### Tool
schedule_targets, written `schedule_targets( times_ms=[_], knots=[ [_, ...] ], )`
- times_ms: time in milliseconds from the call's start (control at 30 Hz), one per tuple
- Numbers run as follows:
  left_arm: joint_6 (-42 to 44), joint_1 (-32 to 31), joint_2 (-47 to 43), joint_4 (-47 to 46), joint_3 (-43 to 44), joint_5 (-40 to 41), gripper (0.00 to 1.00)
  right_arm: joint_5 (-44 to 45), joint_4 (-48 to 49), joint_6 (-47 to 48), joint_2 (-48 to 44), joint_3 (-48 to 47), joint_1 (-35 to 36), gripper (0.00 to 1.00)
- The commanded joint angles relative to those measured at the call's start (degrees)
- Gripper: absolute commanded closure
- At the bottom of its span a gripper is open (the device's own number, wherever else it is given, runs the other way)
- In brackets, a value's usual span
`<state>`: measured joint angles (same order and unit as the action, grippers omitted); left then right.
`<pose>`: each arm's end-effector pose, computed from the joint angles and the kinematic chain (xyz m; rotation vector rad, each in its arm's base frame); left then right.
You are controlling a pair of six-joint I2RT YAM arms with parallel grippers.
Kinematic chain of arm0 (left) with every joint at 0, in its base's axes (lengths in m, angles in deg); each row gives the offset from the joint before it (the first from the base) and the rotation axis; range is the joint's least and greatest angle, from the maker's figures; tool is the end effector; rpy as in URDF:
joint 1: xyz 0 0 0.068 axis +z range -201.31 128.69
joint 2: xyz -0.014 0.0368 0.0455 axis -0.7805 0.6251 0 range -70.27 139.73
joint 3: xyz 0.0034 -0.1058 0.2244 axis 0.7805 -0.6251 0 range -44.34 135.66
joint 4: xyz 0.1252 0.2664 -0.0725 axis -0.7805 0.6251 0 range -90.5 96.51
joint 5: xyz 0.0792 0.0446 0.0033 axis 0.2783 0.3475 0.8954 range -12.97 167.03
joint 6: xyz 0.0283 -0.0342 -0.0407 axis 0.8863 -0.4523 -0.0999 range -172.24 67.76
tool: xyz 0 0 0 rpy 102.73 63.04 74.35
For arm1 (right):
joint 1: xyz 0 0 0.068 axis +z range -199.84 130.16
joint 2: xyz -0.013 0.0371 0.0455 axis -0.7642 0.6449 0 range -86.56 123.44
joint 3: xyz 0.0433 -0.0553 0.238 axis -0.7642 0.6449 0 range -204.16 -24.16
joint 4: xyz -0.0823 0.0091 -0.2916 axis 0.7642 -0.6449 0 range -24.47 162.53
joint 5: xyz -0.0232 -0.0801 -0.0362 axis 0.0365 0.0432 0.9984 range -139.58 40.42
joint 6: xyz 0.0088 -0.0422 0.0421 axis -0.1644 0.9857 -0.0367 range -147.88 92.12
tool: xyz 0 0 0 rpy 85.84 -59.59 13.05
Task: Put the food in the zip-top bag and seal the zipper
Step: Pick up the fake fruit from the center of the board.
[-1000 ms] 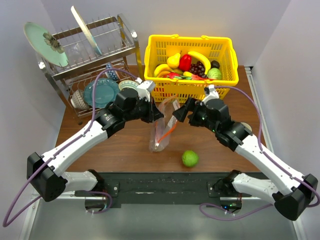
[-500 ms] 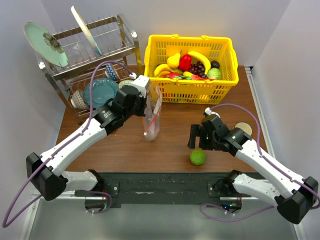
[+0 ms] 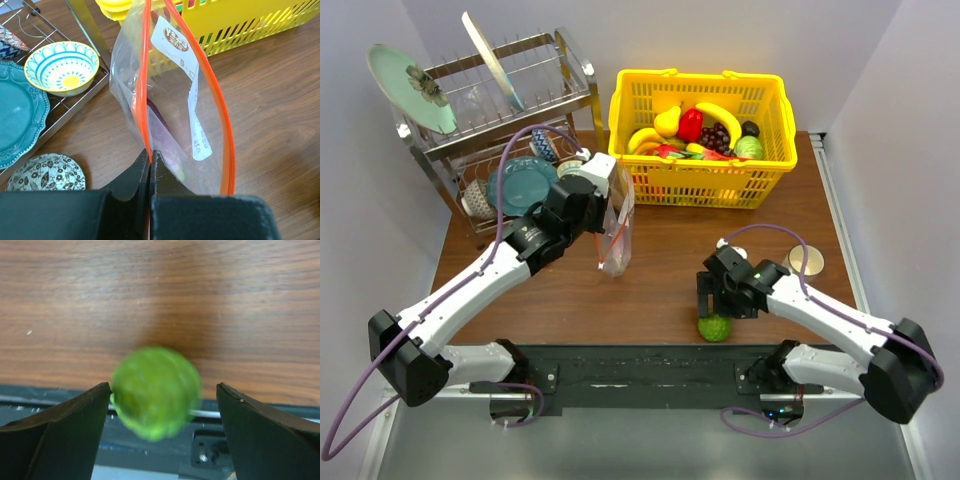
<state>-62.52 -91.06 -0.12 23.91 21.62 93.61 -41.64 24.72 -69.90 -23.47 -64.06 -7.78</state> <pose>0.2652 -0.2039 0.3205 0.3497 2.0264 -0.2438 0.1822 0.1560 0.1557 0.0317 2.7985 0.1696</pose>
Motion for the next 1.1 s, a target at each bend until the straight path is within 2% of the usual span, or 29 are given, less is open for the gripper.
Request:
schedule_targets(
  times_ms=[0, 33, 67, 133, 167, 200, 233, 300, 333, 367, 500, 700, 900, 1000, 1033, 1067],
  knots=[
    [0.6, 0.4, -1.3, -3.5, -0.7, -1.5, 1.00, -1.8, 7.6, -1.6, 2.7, 2.7, 0.2, 0.19],
    [0.3, 0.3, -1.2, -3.8, -0.8, -1.9, 1.00, -2.4, 8.0, -1.5, 2.7, 2.9, 0.2, 0.22],
    [0.2, 0.3, -1.2, -3.8, -0.9, -2.6, 1.00, -3.5, 7.9, -1.2, 2.5, 2.8, 0.2, 0.30],
    [-0.2, 0.3, -1.1, -4.3, -0.9, -3.4, 1.00, -4.2, 7.0, -1.0, 1.4, 2.4, 0.3, 0.38],
    [-0.3, 0.3, -1.0, -4.4, -0.7, -4.1, 1.00, -4.7, 6.3, -0.8, 0.7, 1.6, 0.2, 0.45],
    [-0.4, 0.4, -0.9, -4.4, -0.6, -4.4, 1.00, -4.5, 5.5, -0.7, -1.0, 1.1, 0.2, 0.46],
    [-0.4, 0.3, -0.7, -4.5, -0.4, -4.8, 1.00, -4.4, 3.9, -0.6, -1.9, 0.4, 0.3, 0.46],
    [-0.5, 0.4, -0.5, -4.5, 0.1, -5.9, 1.00, -3.6, 2.2, -0.1, -4.1, -1.3, 0.3, 0.36],
    [-0.6, 0.3, -0.2, -4.6, 0.2, -6.3, 1.00, -3.3, 0.5, 0.1, -4.6, -1.9, 0.3, 0.28],
    [-0.6, 0.4, -0.1, -4.6, 0.4, -6.7, 1.00, -2.7, -0.5, 0.2, -4.8, -3.0, 0.3, 0.12],
    [-0.6, 0.3, 0.6, -4.5, 0.7, -7.3, 1.00, -3.0, -3.2, 0.4, -5.2, -3.0, 0.2, 0.01],
    [-0.1, 0.3, 0.9, -4.5, 0.6, -7.2, 1.00, -7.1, -0.7, -0.1, -5.6, 2.5, 0.4, 0.01],
    [0.1, 0.4, 1.2, -4.5, 0.8, -7.4, 1.00, -7.0, 3.5, -1.0, -3.9, 4.7, 1.1, 0.03],
    [0.1, 0.3, 1.5, -4.5, 0.9, -7.8, 1.00, -8.9, 9.3, -1.6, -1.8, 7.2, 1.2, 0.09],
    [0.1, 0.3, 1.4, -4.5, 1.0, -8.0, 1.00, -9.6, 10.4, -1.8, -1.3, 8.1, 1.2, 0.19],
    [0.1, 0.3, 1.5, -4.4, 1.0, -8.0, 1.00, -10.1, 11.3, -2.0, -1.0, 8.2, 1.1, 0.24]
  ],
)
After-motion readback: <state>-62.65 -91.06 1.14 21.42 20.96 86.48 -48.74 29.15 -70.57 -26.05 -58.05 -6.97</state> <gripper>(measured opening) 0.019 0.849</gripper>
